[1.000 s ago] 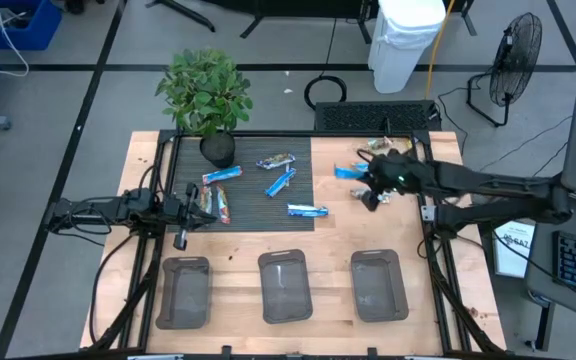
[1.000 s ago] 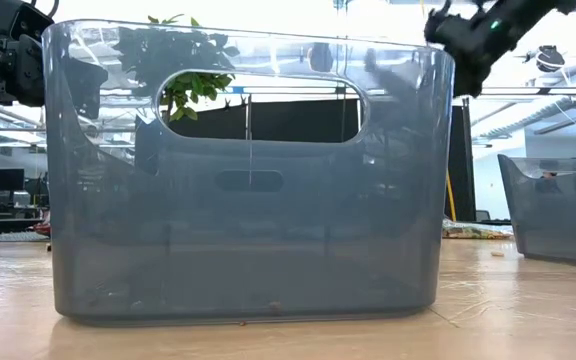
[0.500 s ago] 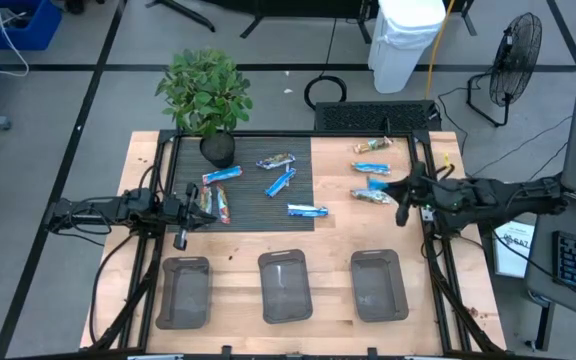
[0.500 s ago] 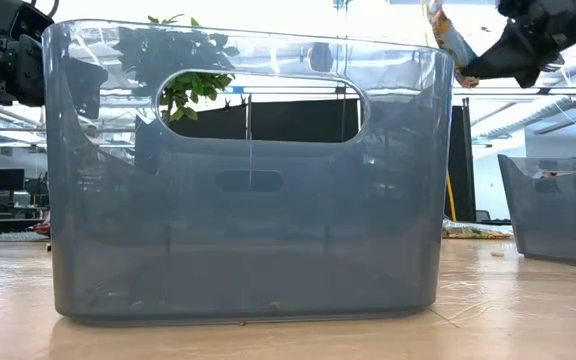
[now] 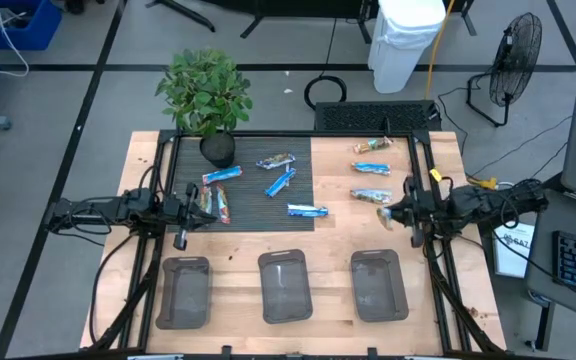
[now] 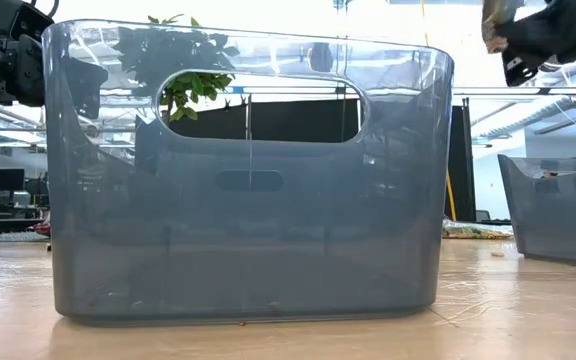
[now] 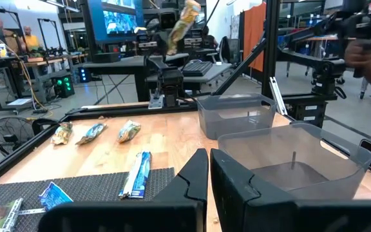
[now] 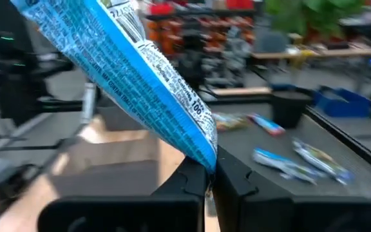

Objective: Pick and place Granola Bars by type
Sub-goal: Put the yellow granola bar into the right black bin

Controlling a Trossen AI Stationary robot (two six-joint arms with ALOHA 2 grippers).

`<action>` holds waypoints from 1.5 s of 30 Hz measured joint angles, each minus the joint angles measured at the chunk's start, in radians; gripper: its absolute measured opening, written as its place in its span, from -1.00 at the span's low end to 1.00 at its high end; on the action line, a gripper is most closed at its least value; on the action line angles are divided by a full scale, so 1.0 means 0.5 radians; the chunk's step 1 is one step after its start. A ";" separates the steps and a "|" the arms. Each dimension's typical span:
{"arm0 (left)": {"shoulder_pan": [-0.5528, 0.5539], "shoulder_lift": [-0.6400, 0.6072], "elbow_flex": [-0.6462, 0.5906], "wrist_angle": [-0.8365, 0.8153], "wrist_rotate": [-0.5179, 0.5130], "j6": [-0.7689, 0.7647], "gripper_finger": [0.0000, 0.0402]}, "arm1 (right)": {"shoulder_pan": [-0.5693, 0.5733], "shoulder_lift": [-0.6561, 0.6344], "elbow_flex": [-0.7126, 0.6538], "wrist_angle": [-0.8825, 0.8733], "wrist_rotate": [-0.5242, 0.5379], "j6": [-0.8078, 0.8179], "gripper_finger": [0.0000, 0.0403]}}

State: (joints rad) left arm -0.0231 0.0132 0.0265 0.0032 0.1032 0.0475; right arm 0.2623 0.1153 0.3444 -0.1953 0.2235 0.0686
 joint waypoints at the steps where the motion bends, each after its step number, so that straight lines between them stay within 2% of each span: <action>1: 0.000 0.000 0.000 0.000 0.000 0.000 -0.87 | 0.015 -0.037 -0.025 0.022 -0.050 -0.013 -0.99; 6: 0.000 0.000 0.000 0.000 0.000 0.000 -0.87 | 0.097 -0.186 -0.212 0.381 -0.350 -0.085 -0.98; 11: 0.000 0.000 0.000 0.000 0.000 -0.001 -0.87 | 0.165 -0.202 -0.435 0.834 -0.609 -0.083 -0.98; 16: 0.000 0.000 0.000 0.000 0.000 0.000 -0.87 | 0.228 -0.158 -0.547 0.957 -0.614 -0.003 -0.98; 25: 0.000 -0.001 0.000 0.000 0.000 0.000 -0.87 | 0.346 0.062 -0.545 1.135 -0.607 0.043 -0.99; 29: 0.001 0.000 0.000 0.000 0.000 0.000 -0.87 | 0.428 0.325 -0.452 1.169 -0.539 0.145 -0.99; 36: 0.000 0.000 0.000 0.000 0.000 0.000 -0.87 | 0.680 1.092 -0.011 0.969 -0.090 0.205 -0.99; 41: 0.000 -0.001 0.000 0.000 0.000 0.000 -0.87 | 0.860 1.632 0.428 0.630 0.118 0.312 -1.00; 45: 0.000 -0.001 0.000 -0.001 0.000 0.000 -0.87 | 0.948 1.964 0.754 0.213 0.298 0.628 -1.00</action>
State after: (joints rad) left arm -0.0231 0.0128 0.0265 0.0027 0.1032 0.0475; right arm 0.7365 1.0973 0.7215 -0.0887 0.3726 0.3824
